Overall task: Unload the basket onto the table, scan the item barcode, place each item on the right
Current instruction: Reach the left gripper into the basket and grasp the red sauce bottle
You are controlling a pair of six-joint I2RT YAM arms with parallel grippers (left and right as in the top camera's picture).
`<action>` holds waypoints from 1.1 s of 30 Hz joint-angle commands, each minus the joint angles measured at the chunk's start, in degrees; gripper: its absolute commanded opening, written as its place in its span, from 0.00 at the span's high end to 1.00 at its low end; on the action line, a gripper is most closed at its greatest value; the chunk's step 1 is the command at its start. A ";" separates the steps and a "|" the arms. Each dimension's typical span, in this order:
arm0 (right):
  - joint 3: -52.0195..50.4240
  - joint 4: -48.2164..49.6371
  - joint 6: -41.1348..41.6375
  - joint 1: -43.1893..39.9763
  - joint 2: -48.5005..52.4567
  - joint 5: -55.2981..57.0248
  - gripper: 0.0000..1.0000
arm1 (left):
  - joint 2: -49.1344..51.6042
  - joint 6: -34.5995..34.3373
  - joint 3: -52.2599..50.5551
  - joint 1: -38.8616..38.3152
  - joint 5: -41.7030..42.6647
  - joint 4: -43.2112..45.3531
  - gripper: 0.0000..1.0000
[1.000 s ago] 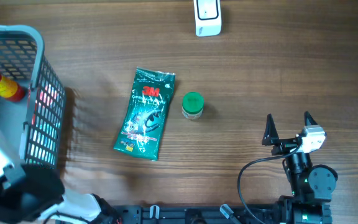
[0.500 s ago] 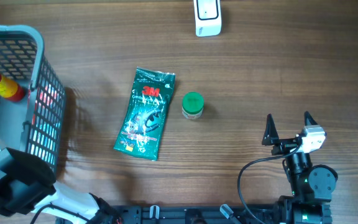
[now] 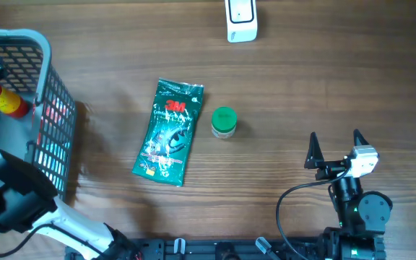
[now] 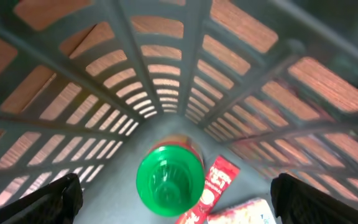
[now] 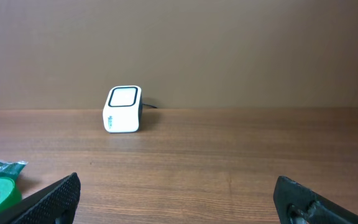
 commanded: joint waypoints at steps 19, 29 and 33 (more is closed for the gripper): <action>-0.07 0.15 -0.52 0.24 -0.35 0.55 0.00 | 4.90 1.01 -9.16 0.48 -0.13 16.11 0.00; -0.04 0.15 -0.52 0.24 -0.35 0.55 0.00 | 6.14 0.59 -9.16 0.48 0.04 16.55 0.45; -0.04 0.15 -0.55 0.26 -0.35 0.52 0.00 | 5.70 0.57 -9.14 0.48 0.04 14.93 0.50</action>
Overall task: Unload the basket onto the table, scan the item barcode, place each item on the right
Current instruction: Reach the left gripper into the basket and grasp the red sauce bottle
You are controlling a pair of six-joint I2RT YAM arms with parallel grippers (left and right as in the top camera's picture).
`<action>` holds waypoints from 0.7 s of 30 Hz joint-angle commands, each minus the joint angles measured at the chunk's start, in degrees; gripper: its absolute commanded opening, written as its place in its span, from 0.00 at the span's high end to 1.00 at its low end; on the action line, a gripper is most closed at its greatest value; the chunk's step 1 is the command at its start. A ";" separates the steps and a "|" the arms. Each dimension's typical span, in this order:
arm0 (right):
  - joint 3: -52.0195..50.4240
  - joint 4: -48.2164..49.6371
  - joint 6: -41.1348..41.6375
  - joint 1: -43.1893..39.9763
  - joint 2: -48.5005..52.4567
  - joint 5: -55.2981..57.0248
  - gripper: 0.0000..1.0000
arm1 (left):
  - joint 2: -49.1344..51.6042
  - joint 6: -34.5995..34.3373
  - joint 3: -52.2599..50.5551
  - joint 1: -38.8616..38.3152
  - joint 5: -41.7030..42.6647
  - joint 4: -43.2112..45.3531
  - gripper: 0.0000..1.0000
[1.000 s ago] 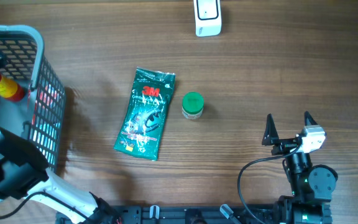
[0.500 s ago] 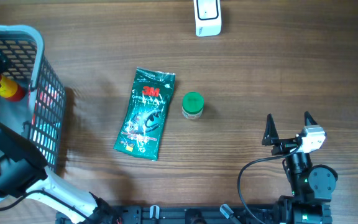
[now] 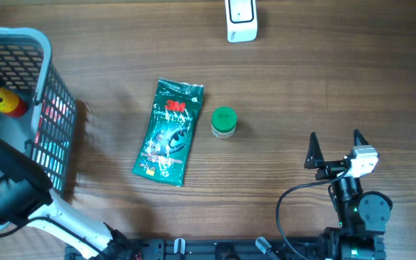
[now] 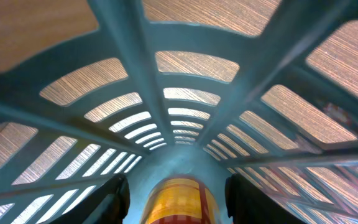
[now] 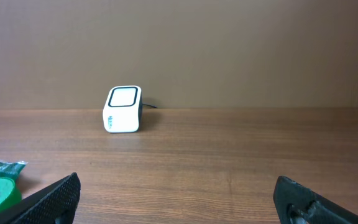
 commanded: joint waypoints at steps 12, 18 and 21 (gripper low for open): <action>-0.07 0.15 -0.52 0.24 -0.35 0.57 0.00 | -12.35 -4.74 -0.48 -0.17 0.50 -4.13 0.55; -0.07 0.15 -0.52 0.26 -0.35 0.57 0.00 | -23.43 -7.74 -0.48 -0.17 4.24 -4.35 0.56; -0.07 0.15 -0.55 0.26 -0.35 0.55 0.00 | -27.74 -7.78 -0.48 -0.55 9.46 -3.89 0.56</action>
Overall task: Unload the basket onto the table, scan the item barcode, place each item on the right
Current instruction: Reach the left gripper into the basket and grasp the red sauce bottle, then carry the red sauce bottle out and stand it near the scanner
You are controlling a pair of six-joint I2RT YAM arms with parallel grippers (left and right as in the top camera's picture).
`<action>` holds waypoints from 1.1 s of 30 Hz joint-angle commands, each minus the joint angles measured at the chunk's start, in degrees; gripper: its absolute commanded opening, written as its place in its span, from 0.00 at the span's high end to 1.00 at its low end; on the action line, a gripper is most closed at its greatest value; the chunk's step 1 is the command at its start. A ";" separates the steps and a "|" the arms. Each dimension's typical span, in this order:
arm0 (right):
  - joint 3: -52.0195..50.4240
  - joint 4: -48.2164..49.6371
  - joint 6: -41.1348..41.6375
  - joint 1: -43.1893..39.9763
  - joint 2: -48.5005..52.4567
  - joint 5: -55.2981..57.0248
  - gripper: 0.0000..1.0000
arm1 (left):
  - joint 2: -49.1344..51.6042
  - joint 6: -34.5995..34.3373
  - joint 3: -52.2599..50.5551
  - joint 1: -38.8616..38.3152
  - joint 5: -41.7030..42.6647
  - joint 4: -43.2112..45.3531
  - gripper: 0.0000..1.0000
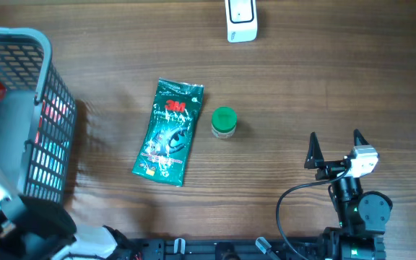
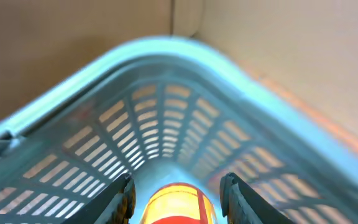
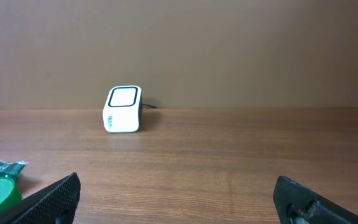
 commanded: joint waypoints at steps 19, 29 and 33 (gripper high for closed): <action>-0.07 0.15 -0.52 0.22 -0.35 0.57 0.00 | -18.73 -5.57 0.35 -41.03 10.99 1.09 0.56; -0.07 0.15 -0.55 0.22 -0.35 0.57 0.00 | -8.17 -5.57 0.35 -62.97 6.01 0.90 0.56; -0.07 0.15 -0.52 0.24 -0.35 0.55 0.00 | -2.14 -5.57 0.35 -69.16 5.75 4.11 0.56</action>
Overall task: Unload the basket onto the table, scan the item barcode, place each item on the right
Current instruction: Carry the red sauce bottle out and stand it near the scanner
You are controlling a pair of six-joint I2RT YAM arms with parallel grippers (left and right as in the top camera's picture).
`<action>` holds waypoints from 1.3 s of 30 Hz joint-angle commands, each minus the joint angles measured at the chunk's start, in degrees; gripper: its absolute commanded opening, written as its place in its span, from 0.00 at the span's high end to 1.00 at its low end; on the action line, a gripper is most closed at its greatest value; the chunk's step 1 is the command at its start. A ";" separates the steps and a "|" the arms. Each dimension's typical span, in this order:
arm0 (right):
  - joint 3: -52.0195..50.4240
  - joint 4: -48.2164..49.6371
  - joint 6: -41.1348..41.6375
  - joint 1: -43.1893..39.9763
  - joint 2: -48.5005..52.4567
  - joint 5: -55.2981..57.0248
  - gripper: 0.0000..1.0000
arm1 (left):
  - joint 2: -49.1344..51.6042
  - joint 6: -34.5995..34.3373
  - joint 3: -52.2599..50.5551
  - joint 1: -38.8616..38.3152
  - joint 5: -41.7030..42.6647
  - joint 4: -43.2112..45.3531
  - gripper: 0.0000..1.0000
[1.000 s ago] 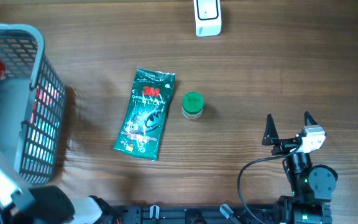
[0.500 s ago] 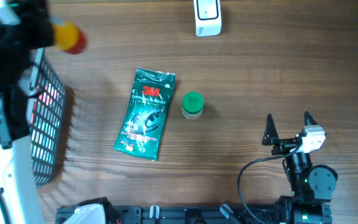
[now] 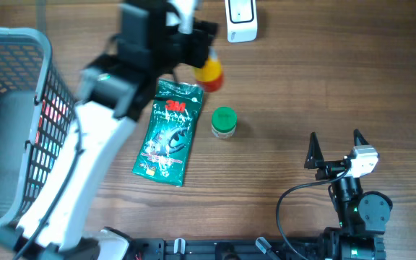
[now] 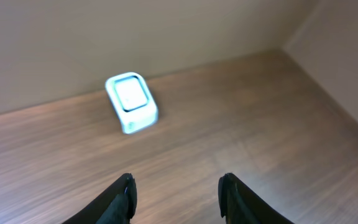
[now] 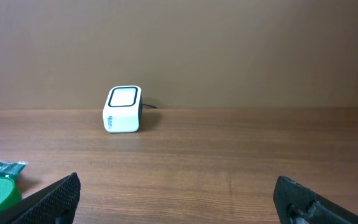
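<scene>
A yellow-and-red bottle (image 3: 209,72), blurred by motion, hangs above the table just left of the white barcode scanner (image 3: 241,20). My left gripper (image 3: 206,50) is right over it and shut on it. In the left wrist view the scanner (image 4: 131,102) lies ahead, to the left. There the left gripper (image 4: 176,186) shows only bare wood between its fingers, and the bottle is out of view. My right gripper (image 3: 334,144) rests open at the front right, facing the scanner (image 5: 122,109), with nothing in the right gripper (image 5: 179,199).
A green 3M pouch (image 3: 169,132) lies flat mid-table with a green-capped jar (image 3: 224,121) beside it on the right. A grey wire basket (image 3: 45,87) stands at the left edge. The left arm stretches diagonally from the front left across the pouch area.
My left gripper was in the basket's far corner holding the bottle. It is now out of the basket and over the table beside the scanner, with the bottle. The right arm has not moved.
My left gripper stood open above the green-capped bottle inside the basket. Then its fingers were shut on the bottle low in the basket, then held it near the basket's rim. Now the bottle is beside the scanner. The right gripper stayed open throughout.
</scene>
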 commanded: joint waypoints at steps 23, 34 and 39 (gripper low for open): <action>-0.04 0.15 -0.52 0.24 -0.35 0.55 0.00 | 27.32 -10.62 0.37 -18.84 -18.45 12.92 0.55; -0.04 0.15 -0.52 0.26 -0.35 0.57 0.00 | 32.54 -12.98 0.37 -18.86 -29.81 16.33 0.53; -0.07 0.15 -0.52 0.26 -0.35 0.57 0.00 | 32.54 -13.00 0.37 -18.91 -30.49 17.75 0.51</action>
